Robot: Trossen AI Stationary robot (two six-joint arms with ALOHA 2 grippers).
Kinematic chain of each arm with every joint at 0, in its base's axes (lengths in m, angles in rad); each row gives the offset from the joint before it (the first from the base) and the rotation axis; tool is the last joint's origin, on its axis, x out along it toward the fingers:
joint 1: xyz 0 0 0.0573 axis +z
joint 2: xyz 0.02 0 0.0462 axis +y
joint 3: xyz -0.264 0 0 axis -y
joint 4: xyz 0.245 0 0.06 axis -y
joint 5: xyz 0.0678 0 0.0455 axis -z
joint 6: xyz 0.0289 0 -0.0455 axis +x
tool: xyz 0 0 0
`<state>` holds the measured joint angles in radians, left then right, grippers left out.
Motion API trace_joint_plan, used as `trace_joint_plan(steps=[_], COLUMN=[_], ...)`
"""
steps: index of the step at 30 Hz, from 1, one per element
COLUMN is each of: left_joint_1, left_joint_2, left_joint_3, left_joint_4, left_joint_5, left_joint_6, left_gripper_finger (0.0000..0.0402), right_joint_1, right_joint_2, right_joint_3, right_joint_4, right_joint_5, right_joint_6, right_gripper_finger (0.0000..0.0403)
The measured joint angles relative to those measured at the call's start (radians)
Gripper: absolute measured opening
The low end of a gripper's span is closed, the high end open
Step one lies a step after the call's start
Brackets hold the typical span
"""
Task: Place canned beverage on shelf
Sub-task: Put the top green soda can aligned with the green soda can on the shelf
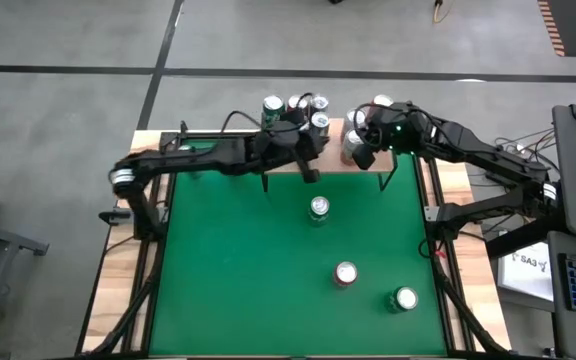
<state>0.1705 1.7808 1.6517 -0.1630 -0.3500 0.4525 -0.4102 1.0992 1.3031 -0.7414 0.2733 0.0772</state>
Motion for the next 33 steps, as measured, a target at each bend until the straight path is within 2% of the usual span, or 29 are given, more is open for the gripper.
trace_joint_plan(steps=[10, 17, 25, 33], left_joint_1=[-0.059, -0.078, -0.079, -0.079], left_joint_2=[-0.365, -0.575, -0.719, -0.732], left_joint_3=[-0.407, -0.629, -0.785, -0.818], left_joint_4=[0.056, 0.056, 0.058, 0.06], left_joint_5=[0.001, 0.001, 0.001, 0.001], left_joint_6=[-0.026, -0.156, -0.255, -0.288], left_gripper_finger=[0.0, 0.0, 0.0, 0.0], right_joint_1=[0.061, 0.163, 0.296, 0.411], right_joint_2=[0.003, 0.003, 0.003, 0.003], right_joint_3=[0.0, 0.0, -0.008, -0.101], right_joint_4=[0.083, 0.137, 0.201, 0.35], right_joint_5=[-0.014, -0.015, -0.011, -0.011], right_joint_6=[0.02, 0.054, 0.067, 0.006], right_gripper_finger=[0.0028, 0.0028, 0.0028, 0.0028])
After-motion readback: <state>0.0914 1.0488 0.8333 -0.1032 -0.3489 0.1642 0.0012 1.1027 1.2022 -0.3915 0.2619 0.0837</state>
